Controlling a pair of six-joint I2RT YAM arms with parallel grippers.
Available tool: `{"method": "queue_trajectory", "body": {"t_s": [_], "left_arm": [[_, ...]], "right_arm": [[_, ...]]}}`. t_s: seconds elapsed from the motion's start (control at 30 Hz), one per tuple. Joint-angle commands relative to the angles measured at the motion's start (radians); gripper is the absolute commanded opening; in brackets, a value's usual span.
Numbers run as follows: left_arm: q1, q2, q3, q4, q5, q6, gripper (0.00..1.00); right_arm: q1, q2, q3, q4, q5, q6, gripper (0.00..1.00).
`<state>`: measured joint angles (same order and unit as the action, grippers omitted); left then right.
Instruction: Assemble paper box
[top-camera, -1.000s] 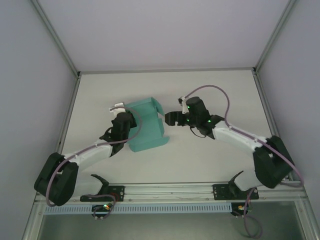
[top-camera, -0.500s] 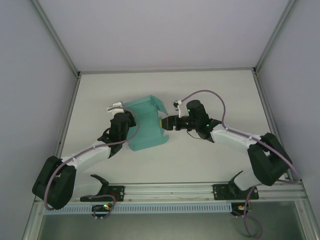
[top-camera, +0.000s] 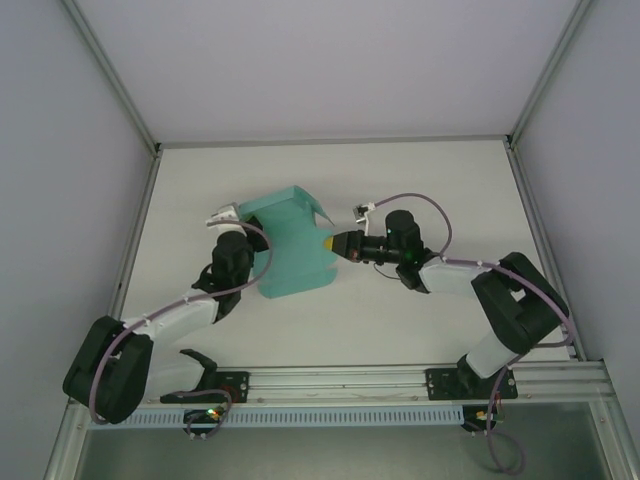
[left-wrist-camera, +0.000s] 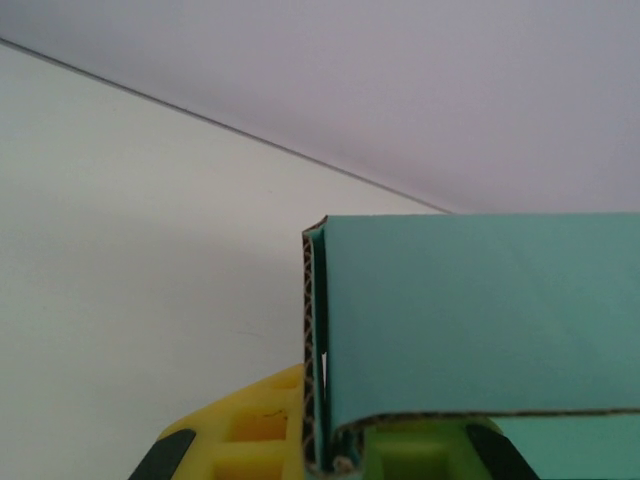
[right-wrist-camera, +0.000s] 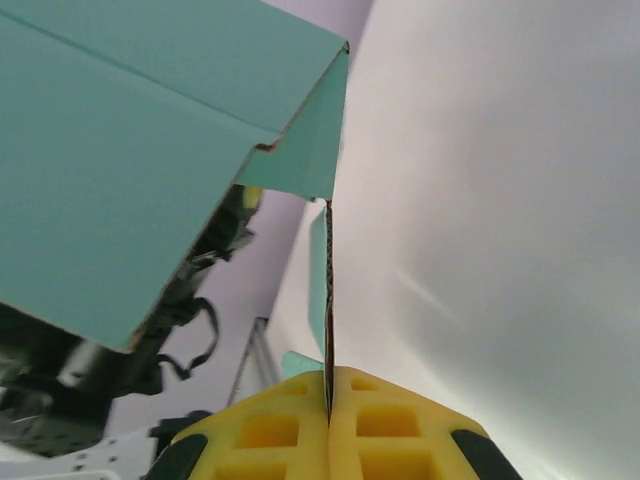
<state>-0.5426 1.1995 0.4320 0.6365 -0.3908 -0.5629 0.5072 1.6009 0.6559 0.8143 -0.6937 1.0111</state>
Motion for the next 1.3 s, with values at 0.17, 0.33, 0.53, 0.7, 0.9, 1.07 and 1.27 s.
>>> {"method": "queue_trajectory", "body": {"t_s": [0.17, 0.33, 0.53, 0.7, 0.9, 1.07, 1.27], "left_arm": [[0.015, -0.029, 0.017, 0.061, 0.043, 0.0, 0.0], [0.017, -0.057, 0.027, -0.008, 0.069, 0.039, 0.0], [0.021, -0.084, 0.03, -0.088, 0.158, 0.102, 0.0], [0.02, -0.087, 0.035, -0.094, 0.232, 0.127, 0.0], [0.021, -0.082, 0.047, -0.101, 0.3, 0.147, 0.0], [0.018, -0.073, 0.053, -0.122, 0.287, 0.153, 0.0], [0.017, -0.055, 0.075, -0.156, 0.274, 0.157, 0.0]], "right_arm": [[-0.018, 0.033, 0.004, 0.325, -0.049, 0.221, 0.13], [-0.023, -0.197, 0.056, -0.403, 0.18, -0.215, 0.54], [-0.057, -0.485, 0.05, -0.718, 0.331, -0.413, 0.88], [-0.097, -0.512, 0.128, -0.882, 0.486, -0.545, 0.86], [-0.101, -0.339, 0.269, -0.94, 0.359, -0.795, 0.82], [-0.053, -0.231, 0.338, -0.936, 0.189, -0.892, 0.78], [0.009, -0.161, 0.37, -0.892, 0.109, -0.919, 0.75]]}}
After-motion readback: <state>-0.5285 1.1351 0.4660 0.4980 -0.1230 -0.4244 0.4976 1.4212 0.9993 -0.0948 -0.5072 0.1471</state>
